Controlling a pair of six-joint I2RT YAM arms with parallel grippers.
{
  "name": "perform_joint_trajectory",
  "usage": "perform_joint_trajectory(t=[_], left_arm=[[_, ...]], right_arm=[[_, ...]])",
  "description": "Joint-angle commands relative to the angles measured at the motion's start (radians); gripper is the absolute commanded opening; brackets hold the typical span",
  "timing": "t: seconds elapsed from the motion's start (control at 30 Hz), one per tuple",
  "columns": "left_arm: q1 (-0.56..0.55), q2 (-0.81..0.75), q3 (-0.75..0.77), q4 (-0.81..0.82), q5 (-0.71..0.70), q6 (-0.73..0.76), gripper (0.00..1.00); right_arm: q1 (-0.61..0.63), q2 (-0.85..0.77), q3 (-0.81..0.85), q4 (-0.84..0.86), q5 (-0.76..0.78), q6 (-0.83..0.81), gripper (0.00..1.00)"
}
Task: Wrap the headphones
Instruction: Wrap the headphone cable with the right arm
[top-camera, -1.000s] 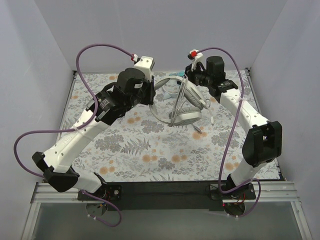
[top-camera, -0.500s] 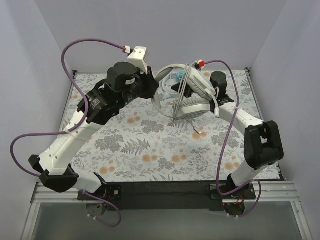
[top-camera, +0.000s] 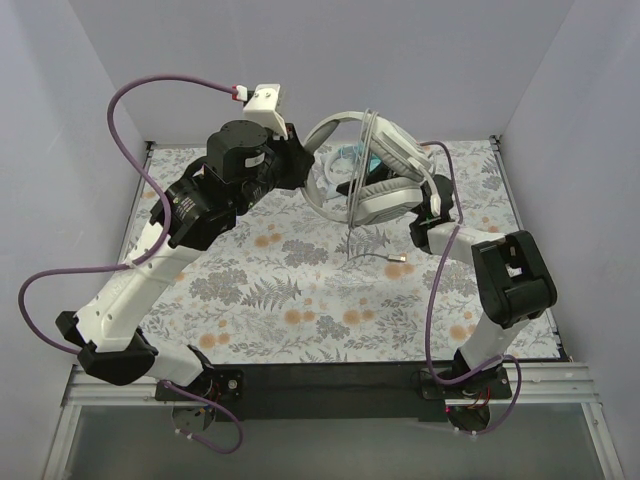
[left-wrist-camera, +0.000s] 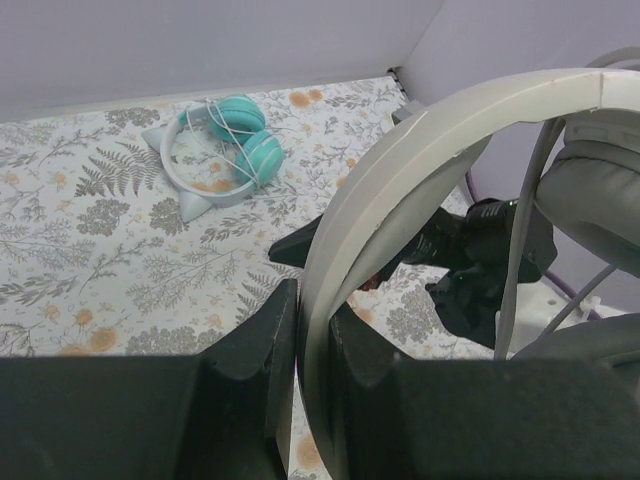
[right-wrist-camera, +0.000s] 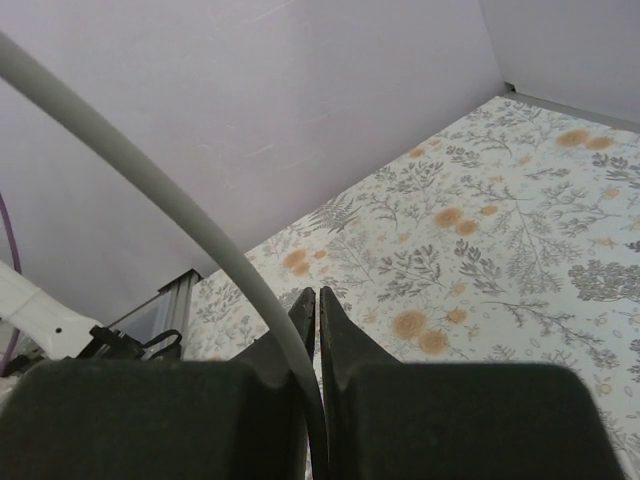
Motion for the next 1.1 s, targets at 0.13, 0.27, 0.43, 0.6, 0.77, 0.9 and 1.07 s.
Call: perform_joint_trajectory(t=[0.13, 0.27, 0.43, 0.6, 0.77, 0.9, 1.07], left_arm=[[-0.005, -0.066, 0.011, 0.172, -0.110, -0.064, 0.00], [-0.005, -0.056, -0.009, 0.209, -0.159, -0.063, 0.00], [-0.005, -0.050, -0.043, 0.254, -0.257, -0.023, 0.00], [-0.003, -0.042, -0.096, 0.333, -0.326, 0.045, 0.00], [0.011, -0.021, -0.115, 0.386, -0.387, 0.102, 0.00], [0.038, 0.001, -0.130, 0.400, -0.395, 0.120, 0.00], [0.095, 0.018, -0.175, 0.403, -0.371, 0.059, 0.00]], right_arm=[[0.070, -0.011, -0.086, 0.231, 0.042, 0.053, 0.08], [0.119, 0.004, -0.151, 0.299, 0.068, 0.076, 0.09], [0.165, -0.002, -0.249, 0.345, 0.106, 0.078, 0.07], [0.228, -0.020, -0.336, 0.368, 0.140, 0.059, 0.06], [0.263, -0.060, -0.457, 0.415, 0.178, 0.058, 0.05], [0.289, -0.088, -0.527, 0.442, 0.198, 0.058, 0.05], [0.351, -0.112, -0.568, 0.426, 0.237, 0.047, 0.04]])
